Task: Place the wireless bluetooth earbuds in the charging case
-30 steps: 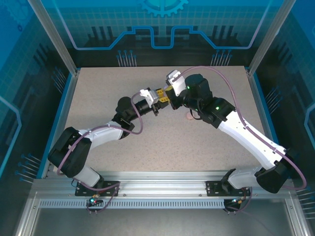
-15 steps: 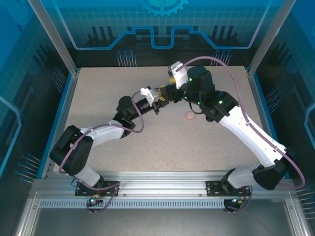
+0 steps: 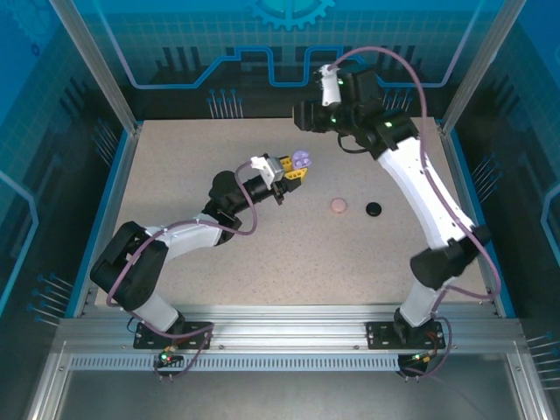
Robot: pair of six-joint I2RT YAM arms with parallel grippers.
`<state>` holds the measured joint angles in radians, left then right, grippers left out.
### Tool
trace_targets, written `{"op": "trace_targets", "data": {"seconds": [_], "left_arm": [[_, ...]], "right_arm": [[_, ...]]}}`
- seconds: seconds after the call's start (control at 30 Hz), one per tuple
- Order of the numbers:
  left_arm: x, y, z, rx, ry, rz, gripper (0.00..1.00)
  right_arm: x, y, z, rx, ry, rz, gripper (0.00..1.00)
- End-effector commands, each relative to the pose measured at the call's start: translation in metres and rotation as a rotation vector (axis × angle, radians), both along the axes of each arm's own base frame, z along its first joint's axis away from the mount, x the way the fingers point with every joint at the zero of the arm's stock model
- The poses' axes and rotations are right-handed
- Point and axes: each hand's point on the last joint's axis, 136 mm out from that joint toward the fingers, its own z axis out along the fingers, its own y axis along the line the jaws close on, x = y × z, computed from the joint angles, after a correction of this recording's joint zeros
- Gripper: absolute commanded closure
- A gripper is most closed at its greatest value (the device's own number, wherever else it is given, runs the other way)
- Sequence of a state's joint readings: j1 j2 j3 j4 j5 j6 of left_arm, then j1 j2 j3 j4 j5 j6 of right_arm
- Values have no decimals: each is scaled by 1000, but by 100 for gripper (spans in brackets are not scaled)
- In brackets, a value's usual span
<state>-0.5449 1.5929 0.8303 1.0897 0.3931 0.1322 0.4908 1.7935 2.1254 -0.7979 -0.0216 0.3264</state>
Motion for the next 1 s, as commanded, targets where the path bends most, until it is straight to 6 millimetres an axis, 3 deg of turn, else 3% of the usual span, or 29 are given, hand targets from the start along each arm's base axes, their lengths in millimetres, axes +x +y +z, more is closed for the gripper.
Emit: {"op": "trace_targets", "data": {"seconds": [0.0, 0.2, 0.3, 0.47, 0.57, 0.73, 0.87, 0.97], "left_arm": [[3, 1, 21, -47, -53, 12, 100], [11, 5, 23, -56, -37, 48, 100], [16, 9, 22, -68, -13, 65, 100], [20, 11, 21, -109, 73, 57, 100], [35, 17, 8, -135, 256, 92, 100], [63, 27, -60, -98, 759, 150, 100], [61, 30, -126, -87, 1032, 174, 100], [56, 26, -171, -112, 1163, 164, 100]], "right_arm": [[-16, 3, -38, -80, 167, 28, 51], [-65, 9, -64, -188, 214, 84, 60], [-87, -2, -68, -196, 214, 42, 61], [-79, -33, -47, -76, 178, -124, 59], [-68, -64, -46, -35, 180, -273, 51], [-69, -114, -88, 48, 234, -433, 43], [-87, -140, -134, 40, 282, -481, 37], [-101, -159, -157, 25, 278, -501, 31]]}}
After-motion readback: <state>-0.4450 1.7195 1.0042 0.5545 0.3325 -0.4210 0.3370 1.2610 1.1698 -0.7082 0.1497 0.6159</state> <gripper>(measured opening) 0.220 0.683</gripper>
